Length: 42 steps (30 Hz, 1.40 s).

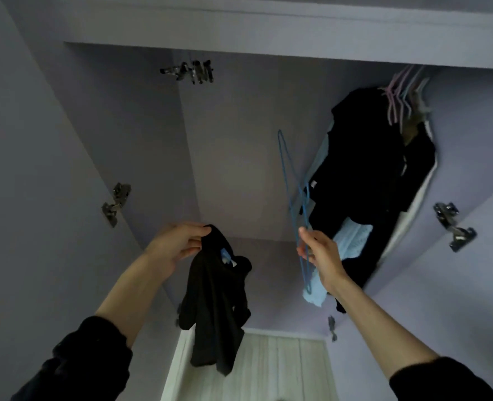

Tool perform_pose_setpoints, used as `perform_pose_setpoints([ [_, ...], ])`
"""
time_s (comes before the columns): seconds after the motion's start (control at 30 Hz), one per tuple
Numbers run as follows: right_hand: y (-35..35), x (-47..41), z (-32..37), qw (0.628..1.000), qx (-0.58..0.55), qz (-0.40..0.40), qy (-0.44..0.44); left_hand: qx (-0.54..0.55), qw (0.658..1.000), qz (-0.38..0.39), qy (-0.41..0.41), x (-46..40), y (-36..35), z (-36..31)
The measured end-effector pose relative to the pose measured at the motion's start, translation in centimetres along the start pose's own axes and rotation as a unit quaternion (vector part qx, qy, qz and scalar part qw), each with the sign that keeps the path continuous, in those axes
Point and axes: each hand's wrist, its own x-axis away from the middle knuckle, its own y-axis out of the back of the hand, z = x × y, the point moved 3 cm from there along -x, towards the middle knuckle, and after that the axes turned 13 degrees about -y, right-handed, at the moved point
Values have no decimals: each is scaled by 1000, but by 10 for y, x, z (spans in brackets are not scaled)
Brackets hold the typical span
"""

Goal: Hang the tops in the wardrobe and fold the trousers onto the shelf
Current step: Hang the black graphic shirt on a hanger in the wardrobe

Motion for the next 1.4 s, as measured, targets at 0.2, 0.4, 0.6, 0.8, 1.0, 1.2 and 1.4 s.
perform_pose_setpoints([
  [0.2,9,-6,-21,993,50,6,-108,-8,1000,1,18,5,-22,10],
  [0.4,43,3,-20,992,117,-10,-52,-98,993,-67,-13,4,-22,13],
  [0.6,69,13,7,972,227,49,21,-168,975,-137,-34,-7,-21,23],
  [0.8,53,22,30,946,303,53,99,-298,939,-128,-112,0,-47,8],
  [1.0,36,33,48,921,355,48,151,-381,901,-111,-173,16,-65,-15],
  [1.2,6,51,60,930,323,33,171,-488,806,-47,-332,44,-113,-28],
  [1.4,15,62,75,949,263,51,167,-593,683,20,-426,48,-111,-41],
])
